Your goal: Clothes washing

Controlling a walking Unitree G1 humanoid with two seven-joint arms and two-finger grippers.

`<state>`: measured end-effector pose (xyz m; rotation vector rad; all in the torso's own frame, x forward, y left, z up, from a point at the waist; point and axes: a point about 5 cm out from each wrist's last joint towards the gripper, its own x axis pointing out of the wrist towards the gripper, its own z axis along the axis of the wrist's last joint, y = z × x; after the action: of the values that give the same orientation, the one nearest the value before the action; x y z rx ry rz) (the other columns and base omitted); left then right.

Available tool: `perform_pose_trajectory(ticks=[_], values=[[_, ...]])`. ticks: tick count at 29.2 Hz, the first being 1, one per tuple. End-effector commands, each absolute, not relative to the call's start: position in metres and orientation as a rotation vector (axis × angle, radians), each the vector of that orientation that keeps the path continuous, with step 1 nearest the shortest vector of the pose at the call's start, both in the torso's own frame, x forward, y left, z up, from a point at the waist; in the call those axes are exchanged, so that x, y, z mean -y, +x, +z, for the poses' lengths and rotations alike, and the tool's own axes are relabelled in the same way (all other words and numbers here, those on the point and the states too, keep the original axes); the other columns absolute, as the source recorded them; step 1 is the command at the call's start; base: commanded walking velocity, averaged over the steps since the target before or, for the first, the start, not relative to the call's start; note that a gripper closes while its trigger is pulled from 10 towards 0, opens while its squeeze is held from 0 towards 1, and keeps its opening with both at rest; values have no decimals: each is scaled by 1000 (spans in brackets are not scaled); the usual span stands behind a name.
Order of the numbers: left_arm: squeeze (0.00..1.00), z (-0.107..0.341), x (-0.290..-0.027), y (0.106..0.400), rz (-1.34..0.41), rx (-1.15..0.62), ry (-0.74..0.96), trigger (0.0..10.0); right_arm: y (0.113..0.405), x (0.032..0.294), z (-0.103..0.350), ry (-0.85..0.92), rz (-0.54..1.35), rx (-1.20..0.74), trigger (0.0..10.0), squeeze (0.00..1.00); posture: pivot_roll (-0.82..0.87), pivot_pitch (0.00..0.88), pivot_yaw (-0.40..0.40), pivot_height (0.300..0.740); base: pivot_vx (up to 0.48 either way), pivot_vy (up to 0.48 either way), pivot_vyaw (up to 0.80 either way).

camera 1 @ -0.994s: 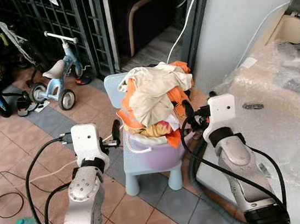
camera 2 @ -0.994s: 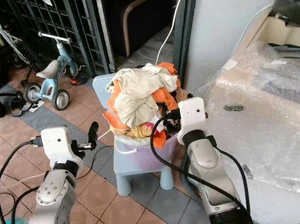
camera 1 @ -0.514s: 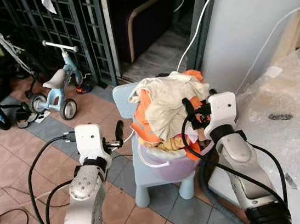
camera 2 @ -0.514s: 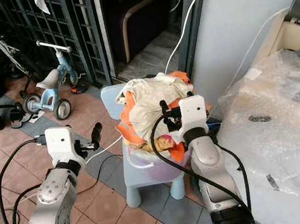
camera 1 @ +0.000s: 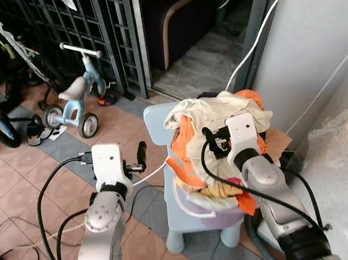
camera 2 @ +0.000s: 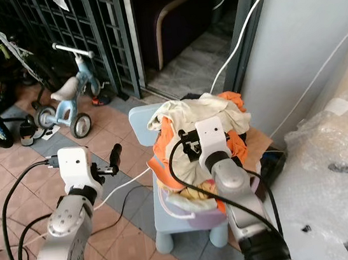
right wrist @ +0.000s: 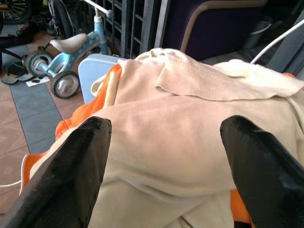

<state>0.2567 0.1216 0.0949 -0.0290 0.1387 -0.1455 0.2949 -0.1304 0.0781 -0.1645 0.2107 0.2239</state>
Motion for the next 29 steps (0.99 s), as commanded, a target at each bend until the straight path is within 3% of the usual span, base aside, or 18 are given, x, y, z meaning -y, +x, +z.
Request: perform_pose_trajectory(ticks=[1, 4, 5, 7, 29], values=[[0, 97, -121, 254, -147, -140, -21, 10000, 300, 125, 74, -180, 267, -261, 10000, 0, -34, 46, -15, 740, 0, 0, 0], [0, 97, -122, 254, -144, -142, -16, 10000, 303, 123, 66, -191, 286, -316, 10000, 0, -34, 46, -15, 740, 0, 0, 0], [0, 97, -122, 254, -144, -142, -14, 10000, 303, 123, 63, -192, 288, -340, 6078, 0, -34, 46, -15, 740, 0, 0, 0], [0, 97, -123, 255, -143, -144, -10, 10000, 305, 122, 54, -178, 298, -396, 0, 0, -17, 43, -18, 740, 0, 0, 0], [0, 97, -124, 257, -148, -154, 15, 10000, 305, 116, 43, -156, 302, -430, 0, 0, -17, 41, -9, 740, 0, 0, 0]])
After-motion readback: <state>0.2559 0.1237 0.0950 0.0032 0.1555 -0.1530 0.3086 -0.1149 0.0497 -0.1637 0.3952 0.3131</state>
